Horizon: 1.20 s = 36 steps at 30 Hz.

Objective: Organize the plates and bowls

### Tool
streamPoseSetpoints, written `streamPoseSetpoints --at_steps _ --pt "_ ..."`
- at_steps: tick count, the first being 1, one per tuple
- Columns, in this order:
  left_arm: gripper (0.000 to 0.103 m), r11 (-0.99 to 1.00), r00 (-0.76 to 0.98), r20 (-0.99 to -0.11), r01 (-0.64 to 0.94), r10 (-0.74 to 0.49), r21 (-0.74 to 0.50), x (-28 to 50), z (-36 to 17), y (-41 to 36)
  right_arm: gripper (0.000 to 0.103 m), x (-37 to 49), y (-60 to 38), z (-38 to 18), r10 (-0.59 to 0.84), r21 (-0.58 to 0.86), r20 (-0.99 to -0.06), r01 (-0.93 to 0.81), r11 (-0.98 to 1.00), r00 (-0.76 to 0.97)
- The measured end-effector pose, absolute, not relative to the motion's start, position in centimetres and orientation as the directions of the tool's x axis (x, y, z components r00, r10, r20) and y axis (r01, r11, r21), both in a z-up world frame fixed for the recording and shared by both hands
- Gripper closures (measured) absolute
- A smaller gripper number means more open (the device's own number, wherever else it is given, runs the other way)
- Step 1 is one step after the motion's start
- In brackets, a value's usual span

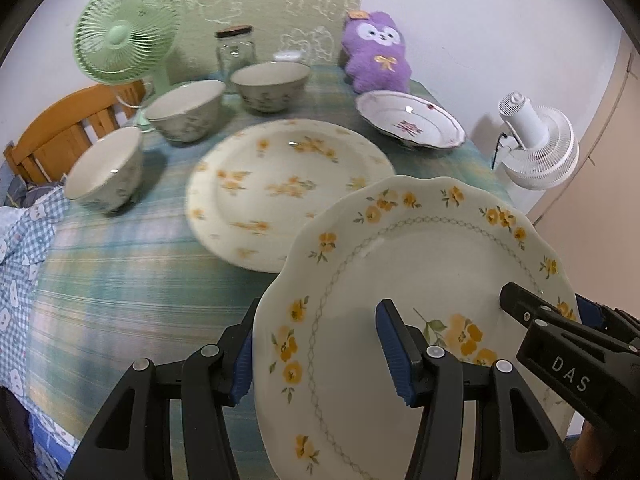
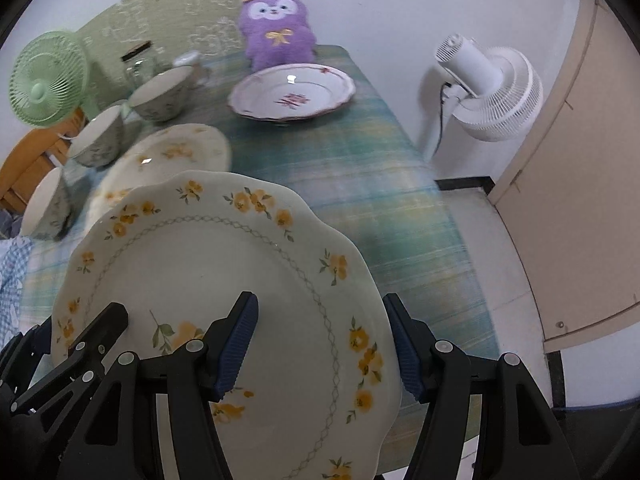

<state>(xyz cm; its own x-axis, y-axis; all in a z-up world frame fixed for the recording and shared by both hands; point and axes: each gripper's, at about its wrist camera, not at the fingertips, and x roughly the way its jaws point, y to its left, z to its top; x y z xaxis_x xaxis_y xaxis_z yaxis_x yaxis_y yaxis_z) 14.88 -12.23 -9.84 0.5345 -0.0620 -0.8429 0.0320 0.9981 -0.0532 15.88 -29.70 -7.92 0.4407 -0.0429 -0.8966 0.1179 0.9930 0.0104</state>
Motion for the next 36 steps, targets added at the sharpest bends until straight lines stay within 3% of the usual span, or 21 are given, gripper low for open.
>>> streamPoseSetpoints --at_steps 14,26,28,30,36 --pt "0.048 0.999 0.445 -0.894 0.001 -0.049 -0.054 17.4 -14.2 -18.1 0.036 18.1 -35.8 -12.4 -0.033 0.025 -0.924 0.146 0.989 0.38" --pt "0.045 0.999 0.418 -0.908 -0.011 -0.023 -0.03 18.0 -14.3 -18.6 0.033 19.0 -35.9 -13.2 -0.009 0.029 -0.938 0.103 0.994 0.346" --pt "0.04 1.0 0.427 -0.904 0.004 -0.027 -0.028 17.9 -13.4 -18.7 0.033 19.2 -36.0 -12.8 0.001 0.038 -0.944 0.105 0.994 0.33" --pt "0.029 1.0 0.44 -0.898 0.018 -0.025 -0.019 17.8 -12.3 -18.8 0.032 19.0 -35.7 -11.4 0.003 0.036 -0.934 0.087 0.996 0.358" --pt "0.024 1.0 0.467 -0.884 -0.012 -0.007 -0.014 18.0 -9.1 -16.9 0.027 19.5 -34.5 -7.3 0.038 0.065 -0.904 0.048 0.997 0.426"
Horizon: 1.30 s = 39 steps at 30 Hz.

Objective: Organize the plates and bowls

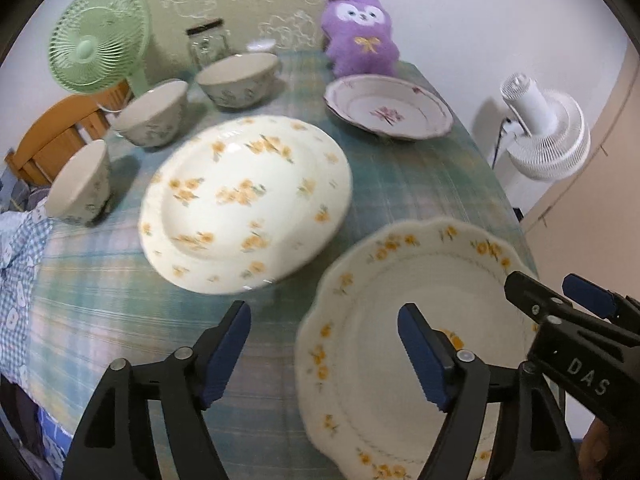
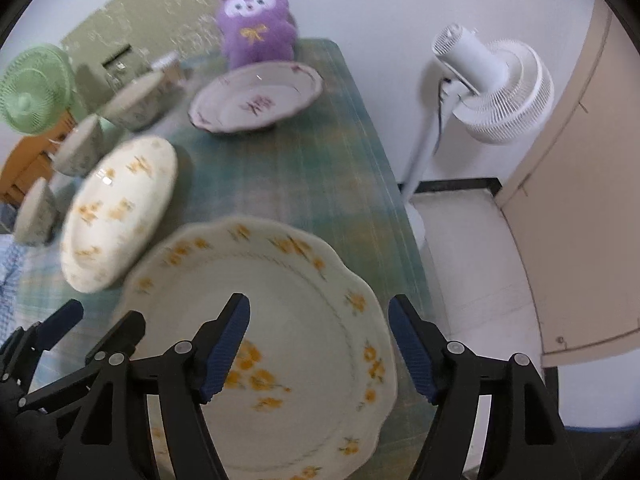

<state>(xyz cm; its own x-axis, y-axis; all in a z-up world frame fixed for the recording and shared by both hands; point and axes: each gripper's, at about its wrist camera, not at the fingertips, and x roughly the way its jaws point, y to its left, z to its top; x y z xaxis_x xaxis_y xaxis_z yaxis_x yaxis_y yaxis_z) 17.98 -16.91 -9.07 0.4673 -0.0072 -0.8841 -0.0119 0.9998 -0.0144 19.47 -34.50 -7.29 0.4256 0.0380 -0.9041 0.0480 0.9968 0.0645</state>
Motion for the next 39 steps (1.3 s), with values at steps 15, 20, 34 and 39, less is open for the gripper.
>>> streamPoseSetpoints --at_steps 15,20,34,39 --pt "0.019 1.0 0.525 -0.851 0.0 -0.004 -0.005 21.5 -6.5 -8.8 0.027 23.1 -24.9 -3.9 0.069 0.073 -0.875 -0.01 0.997 0.479" --pt "0.019 1.0 0.524 -0.851 0.027 -0.011 0.004 23.9 -7.7 -6.0 0.027 25.0 -22.0 -4.9 0.05 0.07 -0.88 0.023 0.997 0.472" --pt "0.019 0.999 0.486 -0.874 0.039 0.009 0.032 30.5 -12.5 -2.0 0.027 31.7 -18.2 -10.1 -0.019 0.022 -0.91 0.093 0.995 0.414" --pt "0.023 0.999 0.449 -0.893 0.029 0.007 0.022 31.6 -14.1 -1.4 0.027 32.9 -18.5 -12.2 -0.038 0.003 -0.933 0.112 0.994 0.359"
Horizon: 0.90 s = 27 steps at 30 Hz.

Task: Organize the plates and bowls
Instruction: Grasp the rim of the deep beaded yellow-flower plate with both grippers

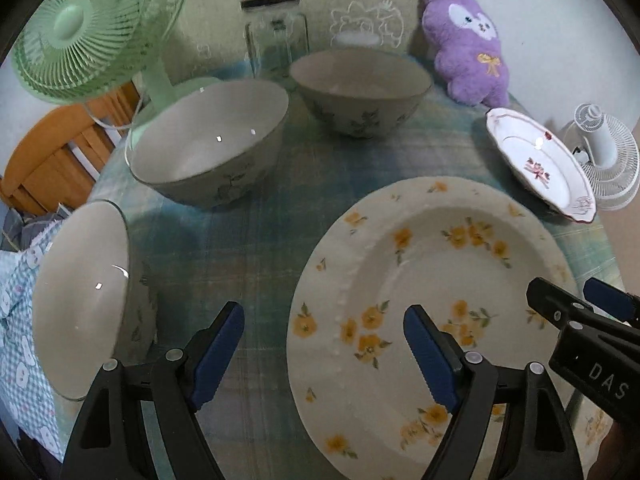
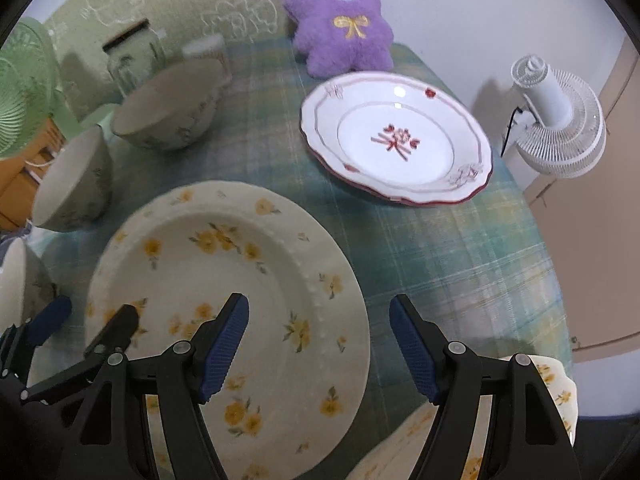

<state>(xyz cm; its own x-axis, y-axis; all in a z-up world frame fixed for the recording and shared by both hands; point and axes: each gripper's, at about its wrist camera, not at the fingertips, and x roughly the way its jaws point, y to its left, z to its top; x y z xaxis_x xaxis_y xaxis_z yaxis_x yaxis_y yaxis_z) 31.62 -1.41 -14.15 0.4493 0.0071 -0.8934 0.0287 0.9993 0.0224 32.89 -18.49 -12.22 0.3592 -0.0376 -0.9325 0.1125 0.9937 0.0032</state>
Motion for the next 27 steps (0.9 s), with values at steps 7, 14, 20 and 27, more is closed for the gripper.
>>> streamPoseSetpoints --at_steps 7,14,20,27 --pt "0.037 0.999 0.441 -0.898 0.038 -0.007 0.012 32.4 -14.7 -1.5 0.034 33.8 -18.0 -13.2 -0.06 -0.029 -0.931 0.091 0.995 0.36" --pt "0.048 0.999 0.435 -0.901 0.044 -0.017 0.002 32.4 -14.7 -1.9 0.044 34.2 -17.2 -13.7 -0.102 -0.08 -0.933 0.079 0.994 0.344" --pt "0.048 1.0 0.429 -0.903 0.023 0.005 0.016 32.4 -14.6 -2.2 0.045 34.2 -17.1 -13.5 -0.108 -0.083 -0.937 0.087 0.993 0.332" --pt "0.048 0.999 0.413 -0.911 0.021 0.014 0.025 31.5 -14.1 -2.2 0.045 33.5 -17.2 -12.9 -0.109 -0.078 -0.945 0.113 0.991 0.308"
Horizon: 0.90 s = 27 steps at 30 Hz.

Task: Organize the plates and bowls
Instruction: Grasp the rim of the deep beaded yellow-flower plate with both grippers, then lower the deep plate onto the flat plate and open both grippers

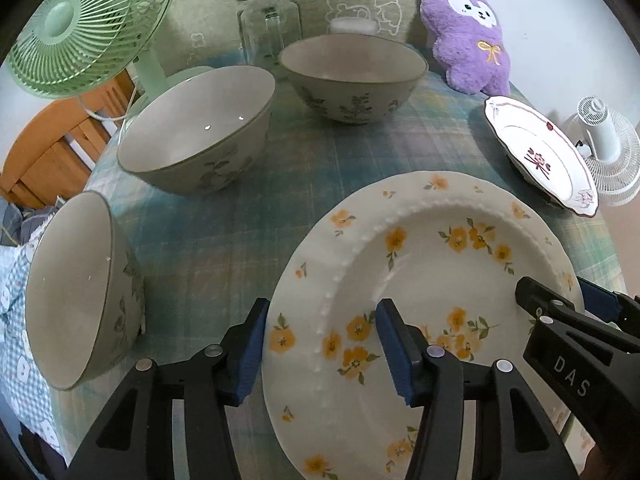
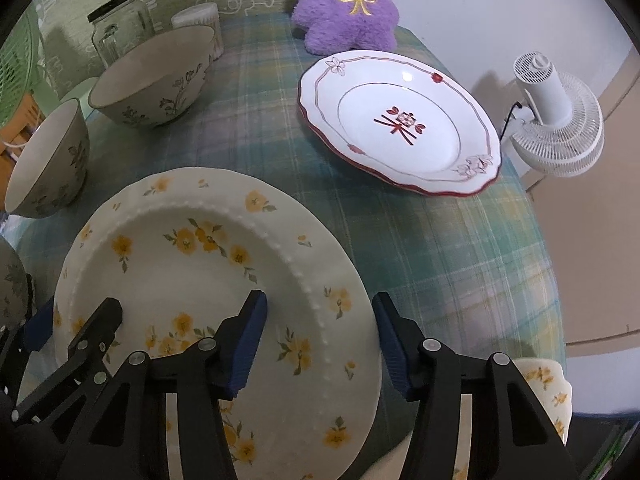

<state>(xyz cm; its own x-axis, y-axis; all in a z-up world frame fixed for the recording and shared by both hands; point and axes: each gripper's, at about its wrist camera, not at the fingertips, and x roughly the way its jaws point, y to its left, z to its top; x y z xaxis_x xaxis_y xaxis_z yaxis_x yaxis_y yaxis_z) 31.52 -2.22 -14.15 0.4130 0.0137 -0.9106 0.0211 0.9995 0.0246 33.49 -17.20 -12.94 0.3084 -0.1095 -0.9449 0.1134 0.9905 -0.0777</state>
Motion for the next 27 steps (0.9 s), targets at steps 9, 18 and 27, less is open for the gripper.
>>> streamPoseSetpoints --at_steps 9,18,27 --pt "0.048 1.0 0.442 -0.897 0.028 -0.003 0.01 29.7 -12.1 -2.1 0.045 31.4 -17.2 -10.6 -0.12 -0.077 -0.938 0.143 0.987 0.326" --pt "0.048 0.999 0.476 -0.879 0.052 -0.028 -0.003 26.9 -10.1 -3.2 0.045 27.8 -18.6 -8.2 -0.136 -0.078 -0.926 0.174 0.982 0.353" --pt "0.048 0.999 0.476 -0.879 0.052 -0.038 -0.015 23.4 -9.1 -7.0 0.045 24.1 -22.5 -6.7 -0.145 -0.075 -0.92 0.198 0.977 0.365"
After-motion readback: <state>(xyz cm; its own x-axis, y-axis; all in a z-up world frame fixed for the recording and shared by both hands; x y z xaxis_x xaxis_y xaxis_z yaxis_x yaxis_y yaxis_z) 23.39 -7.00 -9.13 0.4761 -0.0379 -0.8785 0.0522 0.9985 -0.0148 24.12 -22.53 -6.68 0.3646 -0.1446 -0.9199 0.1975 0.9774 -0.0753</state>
